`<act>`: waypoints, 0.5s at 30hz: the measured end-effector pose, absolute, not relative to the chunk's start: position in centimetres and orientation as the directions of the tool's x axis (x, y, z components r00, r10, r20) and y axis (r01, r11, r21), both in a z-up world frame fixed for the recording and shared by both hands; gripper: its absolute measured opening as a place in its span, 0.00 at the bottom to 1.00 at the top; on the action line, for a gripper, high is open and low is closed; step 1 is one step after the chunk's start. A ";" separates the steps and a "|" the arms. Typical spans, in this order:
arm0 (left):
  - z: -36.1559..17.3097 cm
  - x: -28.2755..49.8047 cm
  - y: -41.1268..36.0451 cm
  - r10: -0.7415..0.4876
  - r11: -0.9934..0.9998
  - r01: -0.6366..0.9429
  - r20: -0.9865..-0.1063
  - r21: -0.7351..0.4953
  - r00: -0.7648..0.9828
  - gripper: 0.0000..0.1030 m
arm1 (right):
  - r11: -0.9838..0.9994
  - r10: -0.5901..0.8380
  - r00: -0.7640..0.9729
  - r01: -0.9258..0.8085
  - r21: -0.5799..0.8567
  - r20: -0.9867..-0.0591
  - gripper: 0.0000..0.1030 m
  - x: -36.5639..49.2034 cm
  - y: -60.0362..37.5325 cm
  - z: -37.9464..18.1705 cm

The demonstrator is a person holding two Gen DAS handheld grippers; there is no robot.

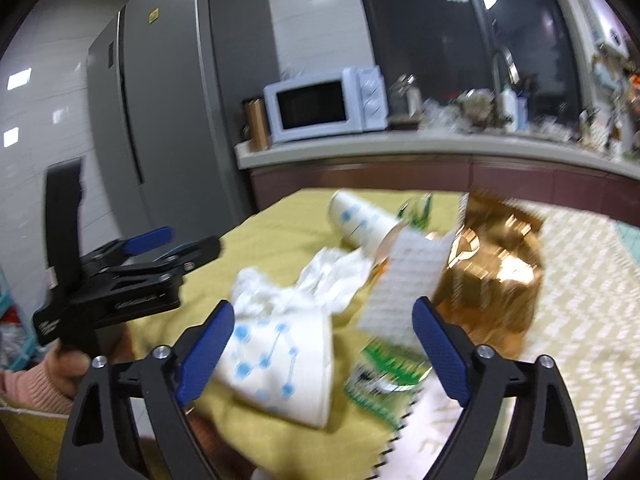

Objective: Collect trash
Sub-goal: 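Grasp the white tissue with the left tool while the right tool grasps the dotted paper cup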

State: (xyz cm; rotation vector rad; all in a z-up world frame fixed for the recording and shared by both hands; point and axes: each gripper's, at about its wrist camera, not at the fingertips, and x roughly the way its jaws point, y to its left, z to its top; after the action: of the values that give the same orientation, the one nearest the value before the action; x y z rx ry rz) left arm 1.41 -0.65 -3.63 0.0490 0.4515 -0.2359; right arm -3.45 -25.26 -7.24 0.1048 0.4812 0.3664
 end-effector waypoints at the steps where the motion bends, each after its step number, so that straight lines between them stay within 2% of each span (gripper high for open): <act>1: -4.1 1.8 -0.7 -0.243 0.965 0.262 -0.462 -0.023 0.853 0.95 | 0.920 0.393 0.804 -0.337 0.202 -0.446 0.79 -3.3 -25.2 -7.6; 3: -4.7 2.3 -1.0 -0.276 0.955 0.293 -0.486 -0.043 0.829 0.95 | 0.905 0.424 0.779 -0.359 0.226 -0.462 0.76 -3.1 -24.9 -8.0; 5: -5.3 2.9 -1.4 -0.311 0.942 0.332 -0.515 -0.054 0.799 0.94 | 0.892 0.453 0.754 -0.377 0.251 -0.476 0.69 -2.9 -24.8 -8.4; 11: -7.1 4.7 -2.5 -0.347 0.919 0.389 -0.599 -0.062 0.722 0.77 | 0.860 0.510 0.711 -0.418 0.293 -0.483 0.56 -3.0 -24.4 -8.8; 13: -7.4 5.0 -2.7 -0.364 0.911 0.404 -0.619 -0.083 0.695 0.68 | 0.850 0.527 0.698 -0.427 0.309 -0.485 0.50 -3.1 -24.4 -9.0; 15: -7.6 5.3 -2.9 -0.375 0.908 0.407 -0.631 -0.100 0.680 0.65 | 0.846 0.532 0.694 -0.426 0.320 -0.484 0.48 -3.2 -24.7 -9.1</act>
State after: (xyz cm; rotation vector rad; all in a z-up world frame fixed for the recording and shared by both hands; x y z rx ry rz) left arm 5.27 -2.92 -7.56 0.0499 0.6968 -0.4391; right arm -3.21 -24.65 -9.12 0.1884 0.5981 0.5382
